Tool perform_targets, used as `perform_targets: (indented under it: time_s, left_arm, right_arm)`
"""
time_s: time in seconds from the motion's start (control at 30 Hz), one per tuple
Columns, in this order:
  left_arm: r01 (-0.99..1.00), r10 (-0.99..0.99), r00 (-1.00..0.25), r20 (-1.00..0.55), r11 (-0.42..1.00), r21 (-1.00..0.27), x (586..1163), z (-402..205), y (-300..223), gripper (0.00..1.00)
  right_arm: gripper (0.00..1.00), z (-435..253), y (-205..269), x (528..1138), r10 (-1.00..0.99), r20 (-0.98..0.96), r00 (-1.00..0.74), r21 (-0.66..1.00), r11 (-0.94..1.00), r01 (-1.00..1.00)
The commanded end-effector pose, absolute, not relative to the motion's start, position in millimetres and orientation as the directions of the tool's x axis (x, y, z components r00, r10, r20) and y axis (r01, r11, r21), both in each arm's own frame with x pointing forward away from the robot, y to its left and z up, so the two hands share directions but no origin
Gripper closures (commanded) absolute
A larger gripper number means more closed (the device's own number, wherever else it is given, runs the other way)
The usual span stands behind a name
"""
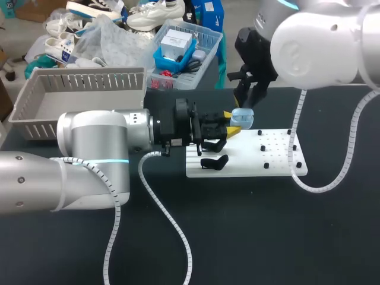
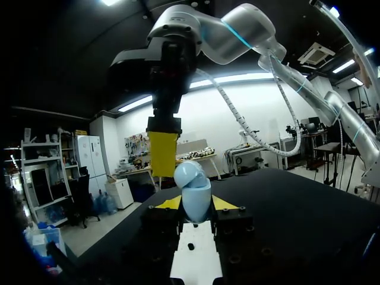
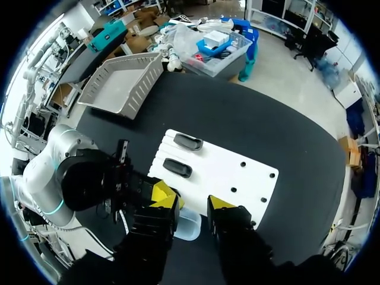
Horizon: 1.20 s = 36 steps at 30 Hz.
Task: Pick up each earbud case from the left stands, insert the matching earbuds, close the lid, and place the case in the box.
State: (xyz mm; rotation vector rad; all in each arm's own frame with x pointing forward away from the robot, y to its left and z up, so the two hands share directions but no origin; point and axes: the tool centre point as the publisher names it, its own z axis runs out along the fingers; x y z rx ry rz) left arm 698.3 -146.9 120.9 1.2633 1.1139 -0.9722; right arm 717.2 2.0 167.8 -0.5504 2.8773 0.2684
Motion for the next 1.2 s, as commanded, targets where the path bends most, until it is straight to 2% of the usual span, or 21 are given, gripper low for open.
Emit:
perform_targets:
  time_s: [0.03,1.2]
  left_arm:
    - [0.973,0.042,0.212,-0.976,0.085,0.215,699,120,-147,1.00]
    - [0.973,0.042,0.212,-0.976,0.085,0.215,699,120,-147,1.00]
  right_arm:
    - [0.69,168,0,709,-0.339,-0.243,-0.909,0.136,0.916,-0.378]
    - [0.69,201,-24,678,-0.417,-0.302,-0.857,0.052,0.891,-0.451]
